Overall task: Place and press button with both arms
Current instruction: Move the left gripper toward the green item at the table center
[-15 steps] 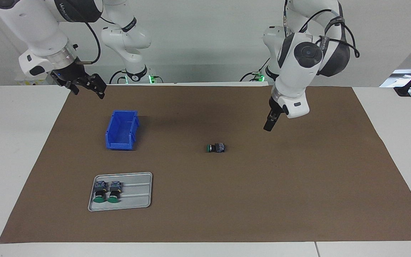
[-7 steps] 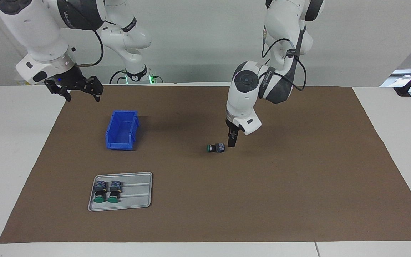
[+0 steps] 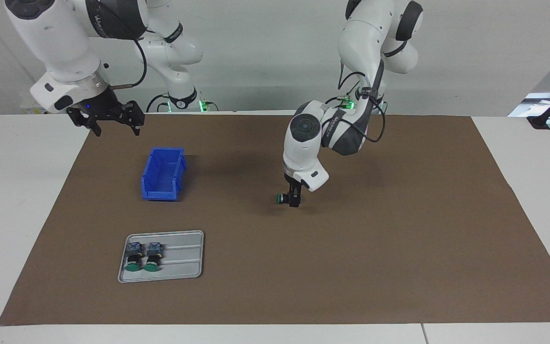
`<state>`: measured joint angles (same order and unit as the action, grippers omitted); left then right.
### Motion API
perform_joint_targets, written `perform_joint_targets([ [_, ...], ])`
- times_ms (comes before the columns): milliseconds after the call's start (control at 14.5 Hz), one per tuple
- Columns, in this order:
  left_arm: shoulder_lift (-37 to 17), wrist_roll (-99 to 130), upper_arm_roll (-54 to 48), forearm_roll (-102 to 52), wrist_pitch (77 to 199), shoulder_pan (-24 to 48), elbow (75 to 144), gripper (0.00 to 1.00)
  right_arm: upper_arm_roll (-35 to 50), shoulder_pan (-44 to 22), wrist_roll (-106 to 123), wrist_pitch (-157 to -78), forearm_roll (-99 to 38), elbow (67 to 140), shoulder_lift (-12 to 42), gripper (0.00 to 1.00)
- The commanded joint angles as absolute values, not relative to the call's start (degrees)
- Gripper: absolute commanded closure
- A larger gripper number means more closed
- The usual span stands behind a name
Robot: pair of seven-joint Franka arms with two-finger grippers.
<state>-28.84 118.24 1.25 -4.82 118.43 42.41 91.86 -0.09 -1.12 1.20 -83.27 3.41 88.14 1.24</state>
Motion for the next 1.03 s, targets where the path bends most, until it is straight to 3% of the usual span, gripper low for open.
perform_joint_targets([
  [0,-30.67,119.71,2.02,-5.45,119.36,43.24,90.35,0.02,-0.09,-1.32,2.02,-83.5,3.43,89.12,0.0,0.02],
  [275,-32.87,120.32,2.11,-5.8,119.97,44.2,90.18,0.07,-0.18,-1.05,2.02,-83.5,3.43,89.12,0.0,0.02],
  [550,-32.87,121.11,2.02,-5.98,120.32,44.21,90.18,0.35,-0.09,-1.05,2.02,-83.5,3.43,89.12,0.0,0.02],
  [619,-32.87,121.2,2.02,-5.98,120.32,44.21,90.18,0.48,-0.17,-1.05,2.02,-83.5,3.43,89.12,0.0,0.02],
  [962,-32.87,121.03,2.02,-5.1,121.02,44.38,90.09,0.8,-0.09,-1.05,2.02,-83.5,3.43,89.12,0.0,0.02],
])
